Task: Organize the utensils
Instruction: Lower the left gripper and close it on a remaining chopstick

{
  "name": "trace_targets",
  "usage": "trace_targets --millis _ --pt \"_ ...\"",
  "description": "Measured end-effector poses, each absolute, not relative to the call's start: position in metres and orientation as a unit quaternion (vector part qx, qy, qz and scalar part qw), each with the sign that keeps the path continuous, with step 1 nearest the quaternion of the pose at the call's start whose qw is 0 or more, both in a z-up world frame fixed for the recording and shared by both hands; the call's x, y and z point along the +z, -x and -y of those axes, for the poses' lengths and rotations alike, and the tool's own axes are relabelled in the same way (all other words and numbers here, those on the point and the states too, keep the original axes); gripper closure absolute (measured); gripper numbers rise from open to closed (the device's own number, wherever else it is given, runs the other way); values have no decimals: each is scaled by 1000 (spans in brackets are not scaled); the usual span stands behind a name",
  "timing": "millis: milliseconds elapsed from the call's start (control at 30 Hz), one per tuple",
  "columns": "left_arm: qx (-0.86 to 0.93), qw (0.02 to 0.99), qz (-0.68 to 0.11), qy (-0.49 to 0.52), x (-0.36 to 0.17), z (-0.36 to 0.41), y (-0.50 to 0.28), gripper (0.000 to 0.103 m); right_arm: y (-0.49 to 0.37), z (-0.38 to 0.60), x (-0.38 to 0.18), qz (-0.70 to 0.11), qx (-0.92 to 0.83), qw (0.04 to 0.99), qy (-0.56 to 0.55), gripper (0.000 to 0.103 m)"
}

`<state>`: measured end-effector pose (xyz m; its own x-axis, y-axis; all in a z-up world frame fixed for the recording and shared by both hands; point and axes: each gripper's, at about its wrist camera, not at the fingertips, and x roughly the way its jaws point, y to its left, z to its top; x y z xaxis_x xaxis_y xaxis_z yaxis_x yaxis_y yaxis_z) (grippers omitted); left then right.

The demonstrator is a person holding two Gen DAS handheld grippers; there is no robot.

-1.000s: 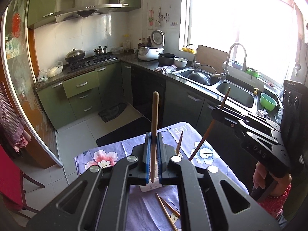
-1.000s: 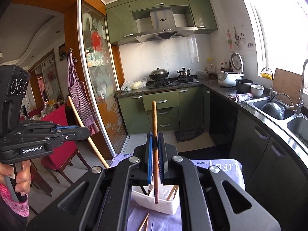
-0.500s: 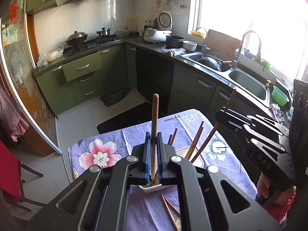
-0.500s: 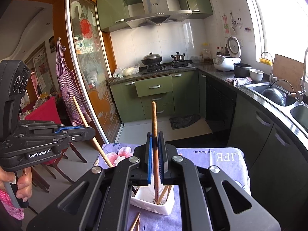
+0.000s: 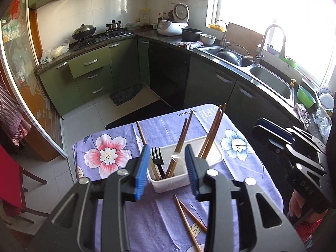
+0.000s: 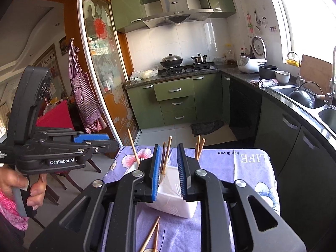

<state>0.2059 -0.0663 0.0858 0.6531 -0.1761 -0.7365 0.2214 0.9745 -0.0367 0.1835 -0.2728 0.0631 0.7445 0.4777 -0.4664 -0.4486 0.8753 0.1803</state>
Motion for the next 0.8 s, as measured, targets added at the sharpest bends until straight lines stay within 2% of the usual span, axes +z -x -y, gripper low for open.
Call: trace_targets --millis 33,100,133,233,300,433,800 --pt "-108 907 -406 -33 81 68 -199 53 -171 277 57 -257 246 934 -26 86" --pt "-105 899 -423 -40 61 71 -186 47 -150 288 39 -264 236 935 -28 83" --pt "-105 891 -439 -43 46 74 -180 47 -142 294 29 -272 230 934 -30 78" --pt "-111 861 -494 -36 -10 80 -168 47 -126 314 -6 -299 206 931 -38 78" --pt "-106 843 -526 -28 -47 83 -162 47 -119 328 -30 -320 191 926 -52 73" --pt "-84 823 -562 -16 -100 89 -158 47 -115 353 -67 -353 178 914 -89 72" --pt "-37 831 -556 3 -133 96 -168 50 -105 390 -102 -373 164 901 -148 72"
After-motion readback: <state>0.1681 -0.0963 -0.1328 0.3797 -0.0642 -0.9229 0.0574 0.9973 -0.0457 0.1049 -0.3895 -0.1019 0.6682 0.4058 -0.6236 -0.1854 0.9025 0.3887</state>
